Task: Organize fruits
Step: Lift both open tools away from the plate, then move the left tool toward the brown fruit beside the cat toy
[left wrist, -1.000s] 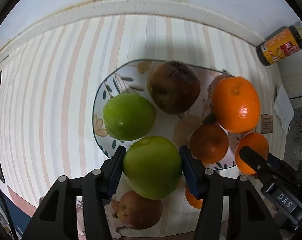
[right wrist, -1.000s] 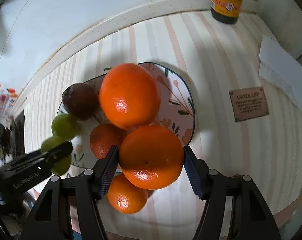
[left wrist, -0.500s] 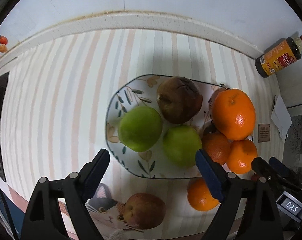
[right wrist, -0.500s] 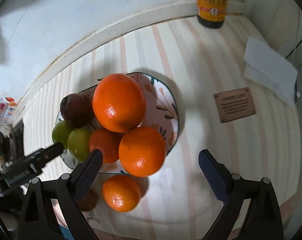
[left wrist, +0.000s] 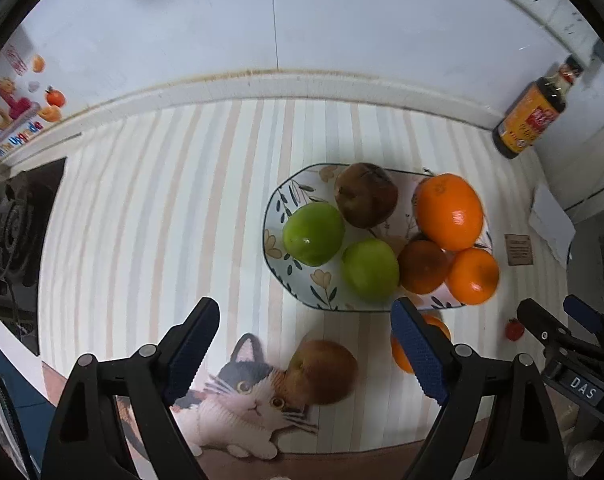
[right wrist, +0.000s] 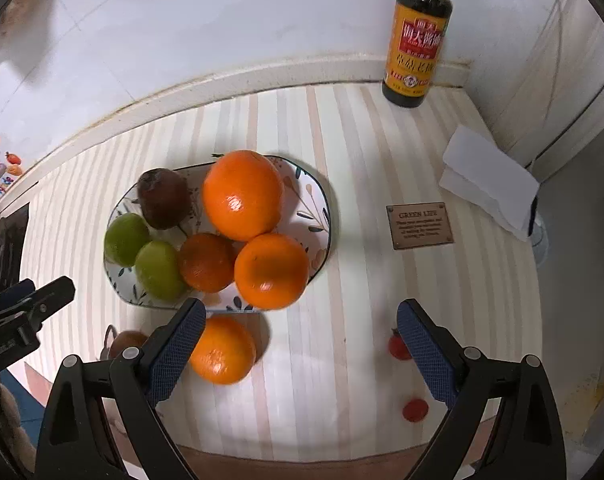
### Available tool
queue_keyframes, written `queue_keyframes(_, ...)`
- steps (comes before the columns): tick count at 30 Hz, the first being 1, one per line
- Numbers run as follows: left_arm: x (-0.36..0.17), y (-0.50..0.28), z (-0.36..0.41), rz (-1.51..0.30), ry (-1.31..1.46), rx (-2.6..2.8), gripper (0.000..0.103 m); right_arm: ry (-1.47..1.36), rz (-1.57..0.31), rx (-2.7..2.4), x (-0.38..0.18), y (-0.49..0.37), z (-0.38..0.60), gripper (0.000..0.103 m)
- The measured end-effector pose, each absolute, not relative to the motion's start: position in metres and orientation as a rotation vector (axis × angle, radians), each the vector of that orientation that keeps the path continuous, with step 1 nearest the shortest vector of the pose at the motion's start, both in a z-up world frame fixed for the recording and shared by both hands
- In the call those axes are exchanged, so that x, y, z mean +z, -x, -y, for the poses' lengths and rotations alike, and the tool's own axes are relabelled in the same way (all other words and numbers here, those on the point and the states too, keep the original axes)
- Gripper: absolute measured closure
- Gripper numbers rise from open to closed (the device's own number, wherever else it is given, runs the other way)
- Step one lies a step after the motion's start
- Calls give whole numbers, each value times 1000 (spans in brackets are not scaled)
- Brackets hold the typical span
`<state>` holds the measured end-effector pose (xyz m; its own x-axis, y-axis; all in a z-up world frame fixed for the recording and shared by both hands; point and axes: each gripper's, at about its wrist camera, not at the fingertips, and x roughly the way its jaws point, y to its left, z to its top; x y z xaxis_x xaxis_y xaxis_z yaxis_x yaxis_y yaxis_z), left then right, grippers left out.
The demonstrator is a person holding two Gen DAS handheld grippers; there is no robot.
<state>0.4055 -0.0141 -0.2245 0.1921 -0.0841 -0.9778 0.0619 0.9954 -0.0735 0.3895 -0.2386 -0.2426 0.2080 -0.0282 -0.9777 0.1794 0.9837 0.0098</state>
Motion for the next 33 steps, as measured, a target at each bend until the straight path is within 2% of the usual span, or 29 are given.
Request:
queue_keyframes(13,-144,-345,6,-1207,13,-140,15,-57,-1217,-122,-159,-331,213,5)
queue_keyframes(26,-95,-306,4,-1130,29,-185,15,-76,-1125,-95,-89,-279,200,5)
queue_keyframes(33,-83,-299,4,-1103,33,-186,15,-113,-1101,-89,-73,-264,200,5)
